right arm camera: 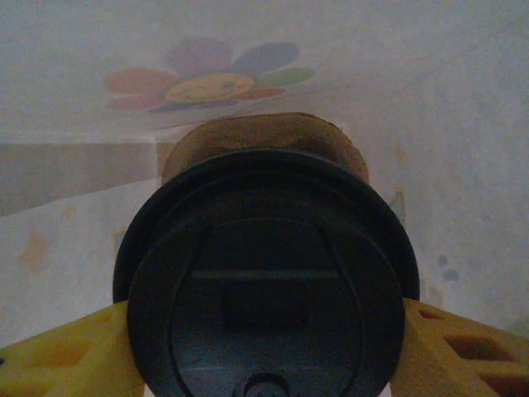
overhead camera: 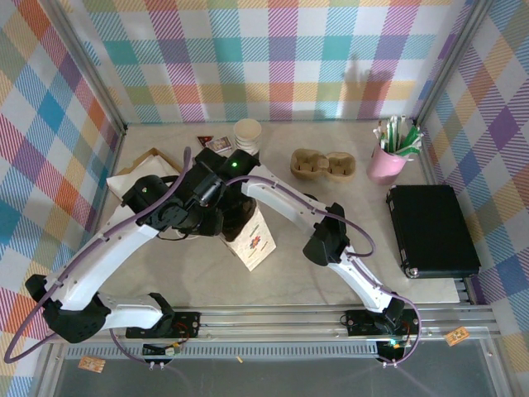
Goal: Pack the takeout coffee
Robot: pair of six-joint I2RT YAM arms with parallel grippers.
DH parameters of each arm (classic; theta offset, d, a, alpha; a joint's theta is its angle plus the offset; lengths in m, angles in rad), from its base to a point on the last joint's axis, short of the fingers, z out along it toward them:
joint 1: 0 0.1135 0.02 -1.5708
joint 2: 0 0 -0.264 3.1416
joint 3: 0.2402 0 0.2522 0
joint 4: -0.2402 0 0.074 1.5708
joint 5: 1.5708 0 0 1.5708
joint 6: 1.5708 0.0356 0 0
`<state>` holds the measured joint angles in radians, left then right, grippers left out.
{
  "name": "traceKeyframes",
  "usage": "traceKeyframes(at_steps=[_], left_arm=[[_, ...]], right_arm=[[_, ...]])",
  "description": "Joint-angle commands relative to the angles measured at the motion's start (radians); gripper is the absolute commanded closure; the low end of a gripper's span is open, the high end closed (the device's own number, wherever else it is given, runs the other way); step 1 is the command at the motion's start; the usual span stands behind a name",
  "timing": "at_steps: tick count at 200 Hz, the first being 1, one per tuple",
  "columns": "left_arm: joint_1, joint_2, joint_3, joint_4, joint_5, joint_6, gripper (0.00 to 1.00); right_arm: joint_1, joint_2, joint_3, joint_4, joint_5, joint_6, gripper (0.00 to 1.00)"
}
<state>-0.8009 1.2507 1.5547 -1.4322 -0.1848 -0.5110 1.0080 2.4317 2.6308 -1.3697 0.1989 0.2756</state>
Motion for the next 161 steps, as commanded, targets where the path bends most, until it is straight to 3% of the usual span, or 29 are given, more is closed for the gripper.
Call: traceKeyframes(at_steps=[1,161], left_arm=[[-0.024,-0.002,0.038,0.039,0.01,0.048,0.53],[-0.024,0.035,0.061,0.044,0.014,0.032,0.56]], right_arm=[[0.012,-0.046,-0.004,-0.003,0.017,-0.002,0.43],[0.001,-0.079,0.015,0.007,0.109,-0.041,0.44]])
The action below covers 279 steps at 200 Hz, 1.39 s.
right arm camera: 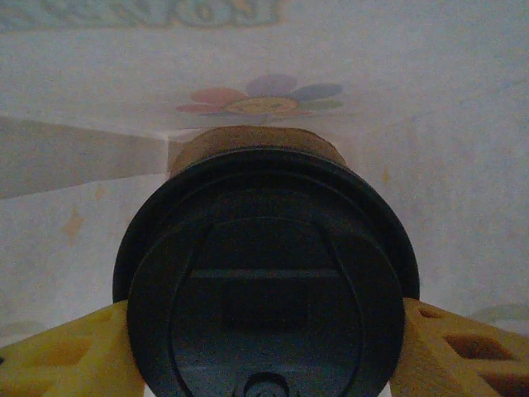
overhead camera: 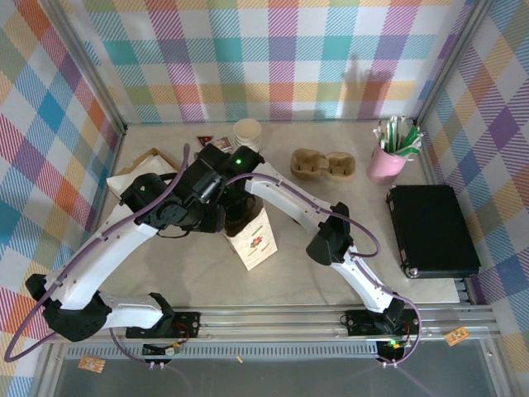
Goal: Pack the takeout coffee
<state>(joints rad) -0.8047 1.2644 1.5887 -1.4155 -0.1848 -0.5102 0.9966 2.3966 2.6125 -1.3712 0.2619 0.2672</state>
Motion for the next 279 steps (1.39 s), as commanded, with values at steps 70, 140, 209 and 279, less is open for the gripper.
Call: traceKeyframes(at_steps=[70,140,209,279], left_arm=[[-0.021,0.033,0.027,0.027,0.021,0.041,0.69],[-0.021,0.033,0.025,0.043,0.038,0.057,0.76],[-0.021,0.017,0.004,0.049,0.053,0.068,0.75],[-0.021,0.026,0.032,0.036,0.041,0.089,0.74]], right_arm=[[0.01,-0.084,0.035,0.008,0.024,-0.004,0.44],[0.003,-0.056,0.004,-0.006,0.089,-0.031,0.43],[0.004,-0.013,-0.028,0.073,0.068,-0.048,0.44],[0.005,-0.034,-0.049,0.028,0.073,-0.103,0.44]])
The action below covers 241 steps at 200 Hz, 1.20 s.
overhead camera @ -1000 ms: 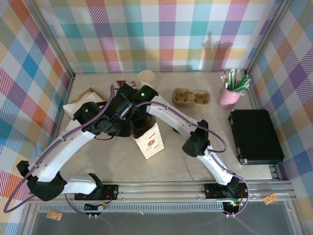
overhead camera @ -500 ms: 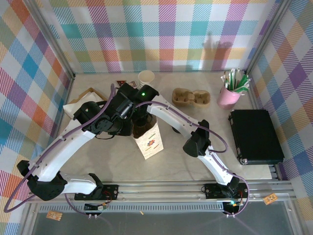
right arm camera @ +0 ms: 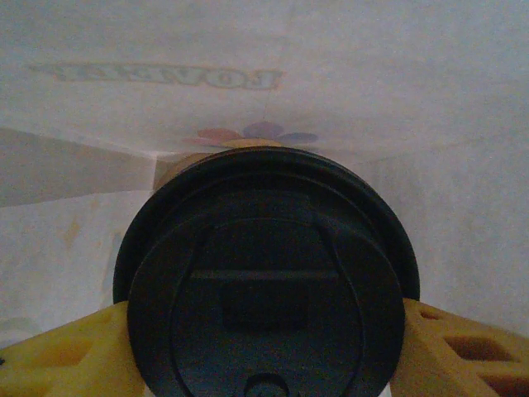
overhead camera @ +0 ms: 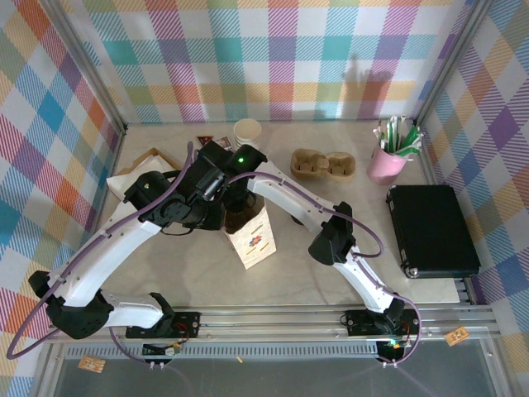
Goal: Pack the takeout coffee
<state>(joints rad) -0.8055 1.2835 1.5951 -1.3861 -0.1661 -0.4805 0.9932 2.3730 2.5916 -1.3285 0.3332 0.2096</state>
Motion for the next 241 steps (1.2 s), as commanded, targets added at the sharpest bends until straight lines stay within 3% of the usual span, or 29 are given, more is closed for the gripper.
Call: traceKeyframes(at_steps=[1,204,241], left_arm=[[-0.02,0.007,0.025,0.007,0.023,0.059,0.74],[-0.021,-0.005,0.016,0.011,0.011,0.018,0.74],[-0.02,-0.018,-0.004,0.025,0.018,0.01,0.75]], right_arm=[[0.008,-0.012,-0.031,-0.014,0.001,-0.045,0.44],[0.008,-0.05,-0.275,0.043,-0.114,-0.024,0.45],[0.016,-0.034,-0.251,0.042,-0.125,-0.029,0.45]])
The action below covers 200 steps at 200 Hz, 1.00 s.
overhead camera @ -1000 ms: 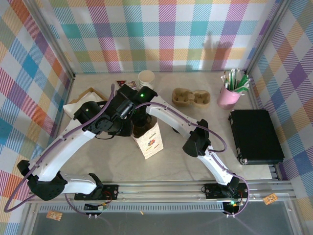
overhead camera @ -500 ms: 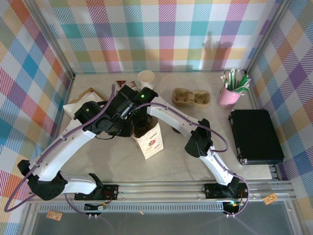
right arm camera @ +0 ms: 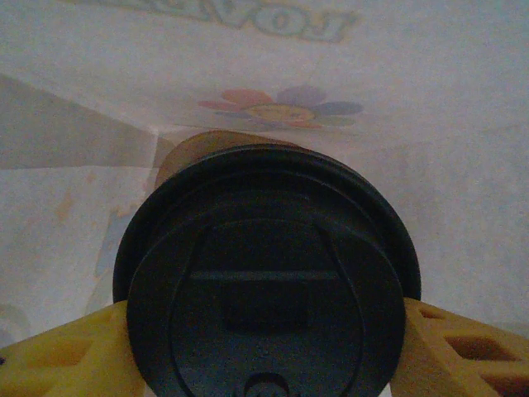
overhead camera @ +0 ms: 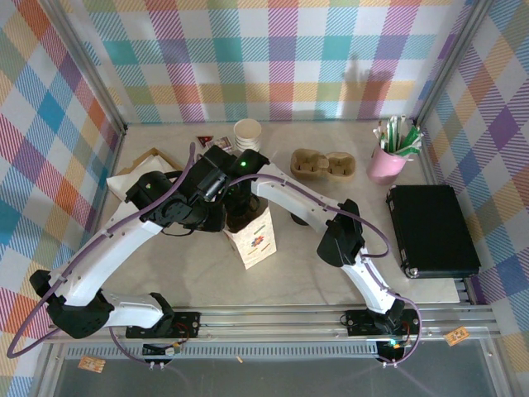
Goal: Pack the takeout coffee
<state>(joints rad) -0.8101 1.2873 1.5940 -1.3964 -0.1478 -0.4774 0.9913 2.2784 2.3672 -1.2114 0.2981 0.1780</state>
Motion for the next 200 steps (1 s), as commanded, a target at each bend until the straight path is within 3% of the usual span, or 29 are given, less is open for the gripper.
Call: traceKeyframes(at_steps=[1,81,148,200], left_arm=[[-0.016,-0.022,-0.004,0.035,0.0,0.007,0.75],[-0.015,-0.063,-0.029,0.033,-0.004,-0.001,0.75],[-0.015,-0.074,-0.022,0.025,-0.02,-0.004,0.75],[-0.015,-0.071,-0.025,0.031,-0.016,-0.006,0.75]], right_arm=[[0.018,0.062,-0.023,-0.076,-0.091,0.003,0.45],[0.04,0.11,-0.008,-0.109,-0.064,-0.001,0.44],[0.032,0.194,0.331,-0.249,0.036,-0.018,0.43],[0.027,0.146,0.317,-0.283,0.061,-0.029,0.42]])
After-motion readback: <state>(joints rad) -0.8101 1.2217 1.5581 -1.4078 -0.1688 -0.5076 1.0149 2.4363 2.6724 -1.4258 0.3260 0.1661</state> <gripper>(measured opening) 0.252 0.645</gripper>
